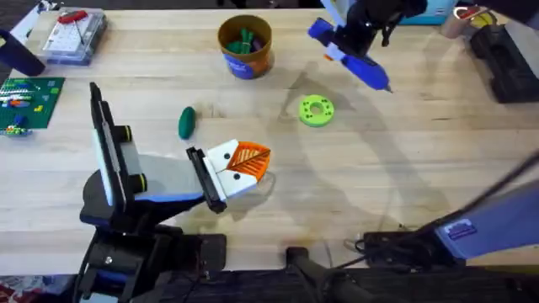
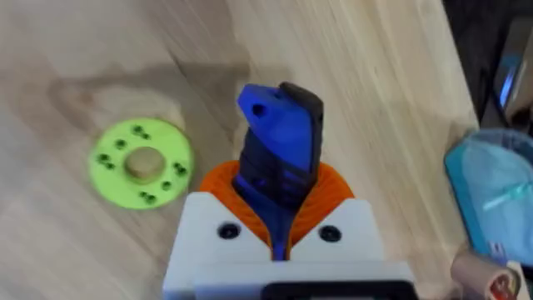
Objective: Pick up the gripper from the table and insert it into the empty holder that is missing its gripper. Then pick up a screw, insert it into the mounting hole, and use the screwdriver to tighten it. Finally, clean up the table by picking up the vegetable and placing it into the bucket.
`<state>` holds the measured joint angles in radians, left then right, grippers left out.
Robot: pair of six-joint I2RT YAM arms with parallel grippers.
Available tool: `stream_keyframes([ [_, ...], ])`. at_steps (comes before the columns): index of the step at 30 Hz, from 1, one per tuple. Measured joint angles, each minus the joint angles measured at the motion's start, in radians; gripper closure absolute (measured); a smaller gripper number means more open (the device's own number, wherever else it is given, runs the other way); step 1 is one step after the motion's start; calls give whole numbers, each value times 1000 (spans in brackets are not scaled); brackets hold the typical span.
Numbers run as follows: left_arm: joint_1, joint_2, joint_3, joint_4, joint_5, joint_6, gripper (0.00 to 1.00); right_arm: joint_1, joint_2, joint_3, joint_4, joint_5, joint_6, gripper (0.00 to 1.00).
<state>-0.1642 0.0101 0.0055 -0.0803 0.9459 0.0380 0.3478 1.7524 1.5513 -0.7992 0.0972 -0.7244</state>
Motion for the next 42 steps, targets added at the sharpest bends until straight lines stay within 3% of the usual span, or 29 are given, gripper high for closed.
stream_keyframes([
  [14,0,0,0,0,0,0,989,-210,287,0,115,73,-89,957],
  [18,0,0,0,0,0,0,989,-225,336,5,118,84,-96,957],
  [33,0,0,0,0,0,0,990,-225,342,16,114,93,-99,954],
  [34,0,0,0,0,0,1,946,-225,342,17,112,94,-98,919],
  [35,0,0,0,1,0,2,853,-225,342,18,110,95,-95,814],
  [40,0,0,0,0,0,-2,69,-229,331,32,119,113,-15,69],
  [42,0,0,0,1,-1,-3,19,-226,313,32,103,107,50,11],
])
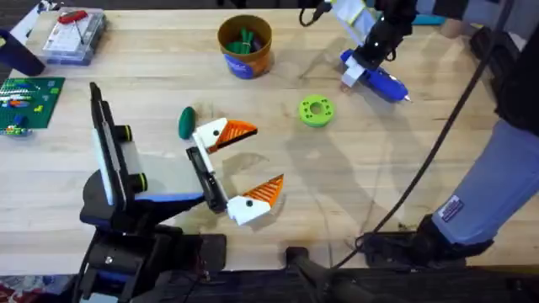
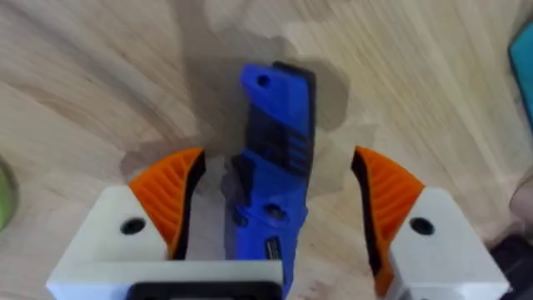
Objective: Pick up the gripper from the table and insert it into the empty holder that is missing its gripper. Then pick up a screw, insert it into the mounting hole, and use the screwdriver to tighten it. Finally, clean up the table by picking up the vegetable and placing it into the bucket.
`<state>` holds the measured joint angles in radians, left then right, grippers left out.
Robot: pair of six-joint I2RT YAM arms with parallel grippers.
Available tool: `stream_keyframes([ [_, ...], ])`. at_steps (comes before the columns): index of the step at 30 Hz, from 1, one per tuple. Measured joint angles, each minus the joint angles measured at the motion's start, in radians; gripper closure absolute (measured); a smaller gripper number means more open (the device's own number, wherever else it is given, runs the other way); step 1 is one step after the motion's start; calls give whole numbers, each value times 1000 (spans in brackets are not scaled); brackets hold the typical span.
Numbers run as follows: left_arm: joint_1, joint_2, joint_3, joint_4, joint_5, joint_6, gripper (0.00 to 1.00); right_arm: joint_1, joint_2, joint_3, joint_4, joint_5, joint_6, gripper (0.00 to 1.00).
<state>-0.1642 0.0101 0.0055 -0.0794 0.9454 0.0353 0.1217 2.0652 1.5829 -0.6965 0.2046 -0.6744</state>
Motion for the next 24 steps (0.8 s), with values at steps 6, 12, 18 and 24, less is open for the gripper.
stream_keyframes([
  [6,0,0,0,84,-88,-56,15,24,-125,9,-21,-8,167,6],
  [12,0,3,19,69,-284,-127,15,63,-334,91,-46,-11,299,6],
  [18,0,157,232,-23,-488,-83,15,132,-511,126,-40,-15,444,6],
  [24,0,456,519,-206,-659,-4,15,230,-616,132,-160,-19,565,6],
])
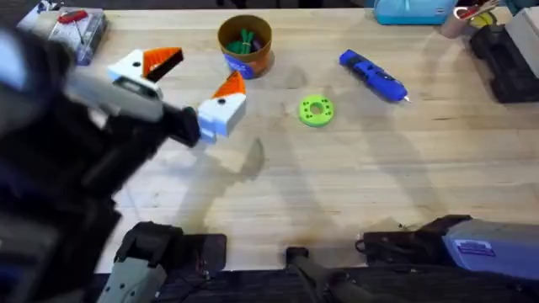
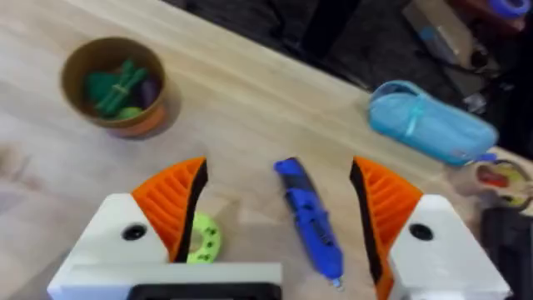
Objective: Pick up the gripper from the table and insert it into the empty holder that is missing its gripper. Then pick up a screw, insert it into the mounting hole, and use the screwdriver to tighten it. Finally, clean up the table by picking up the vegetable and placing it into the bucket.
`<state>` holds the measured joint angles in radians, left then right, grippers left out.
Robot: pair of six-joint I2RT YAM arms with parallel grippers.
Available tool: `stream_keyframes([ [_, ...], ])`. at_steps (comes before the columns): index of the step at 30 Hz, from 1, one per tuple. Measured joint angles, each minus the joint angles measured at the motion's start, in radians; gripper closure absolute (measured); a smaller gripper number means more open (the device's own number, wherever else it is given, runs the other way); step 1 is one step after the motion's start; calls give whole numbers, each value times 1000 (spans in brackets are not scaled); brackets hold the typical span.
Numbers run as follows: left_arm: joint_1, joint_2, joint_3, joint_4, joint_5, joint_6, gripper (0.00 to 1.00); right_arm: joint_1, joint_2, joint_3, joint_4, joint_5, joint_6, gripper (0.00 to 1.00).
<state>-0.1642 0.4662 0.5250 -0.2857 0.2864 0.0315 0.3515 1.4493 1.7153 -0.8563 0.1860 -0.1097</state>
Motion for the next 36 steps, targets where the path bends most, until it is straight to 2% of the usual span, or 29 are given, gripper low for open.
stream_keyframes([
  [5,0,240,203,-197,-100,31,15,62,-31,-1,-99,-4,81,6],
  [9,0,360,315,-302,-131,64,15,72,-70,-43,-136,-5,110,10],
  [13,0,418,375,-364,-152,101,15,72,-173,-178,-124,-5,124,7],
  [19,13,429,384,-416,-179,124,15,72,-378,-415,-99,-4,143,7],
  [22,75,431,387,-495,-186,129,15,72,-465,-511,-89,-3,166,7],
  [26,221,464,389,-614,-196,134,15,72,-541,-602,-86,-3,193,7],
  [28,292,508,389,-632,-193,134,14,72,-559,-624,-85,-3,200,7],
  [30,338,557,389,-625,-177,134,14,72,-566,-635,-82,-3,206,7],
  [32,359,609,389,-623,-162,134,14,72,-566,-638,-79,-3,210,7],
  [36,362,723,389,-613,-141,134,14,72,-566,-639,-77,-3,211,7],
])
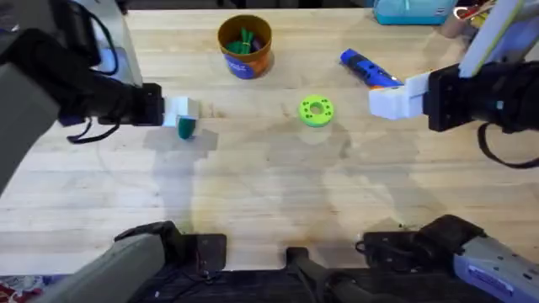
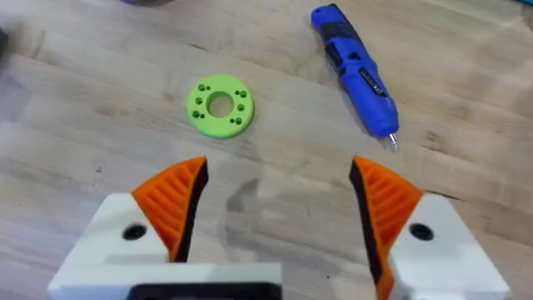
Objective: Pick up the gripper from the table and insert it into the empty holder that is missing its gripper. Then pick up a screw, insert it into the mounting hole, and use the screwdriver to tighten it. Finally, clean up the table by picking up the vegetable and placing it into the bucket.
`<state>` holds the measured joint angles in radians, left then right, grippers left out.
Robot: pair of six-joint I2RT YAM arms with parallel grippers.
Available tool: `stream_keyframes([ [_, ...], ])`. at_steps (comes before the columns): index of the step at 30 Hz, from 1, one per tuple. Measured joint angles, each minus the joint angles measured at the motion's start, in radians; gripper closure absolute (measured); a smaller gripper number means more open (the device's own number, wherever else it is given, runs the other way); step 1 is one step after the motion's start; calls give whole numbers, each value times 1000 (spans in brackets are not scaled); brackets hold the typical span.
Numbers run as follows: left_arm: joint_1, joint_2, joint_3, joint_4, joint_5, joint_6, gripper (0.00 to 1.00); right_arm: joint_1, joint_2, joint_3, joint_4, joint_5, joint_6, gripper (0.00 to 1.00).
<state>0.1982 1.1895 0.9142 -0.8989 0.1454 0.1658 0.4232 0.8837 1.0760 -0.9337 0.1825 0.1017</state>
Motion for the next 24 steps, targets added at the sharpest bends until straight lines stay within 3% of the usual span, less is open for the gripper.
stream_keyframes([
  [4,0,109,0,17,12,0,14,0,0,0,0,0,0,6],
  [24,0,109,0,17,12,0,14,0,0,0,0,0,0,6],
])
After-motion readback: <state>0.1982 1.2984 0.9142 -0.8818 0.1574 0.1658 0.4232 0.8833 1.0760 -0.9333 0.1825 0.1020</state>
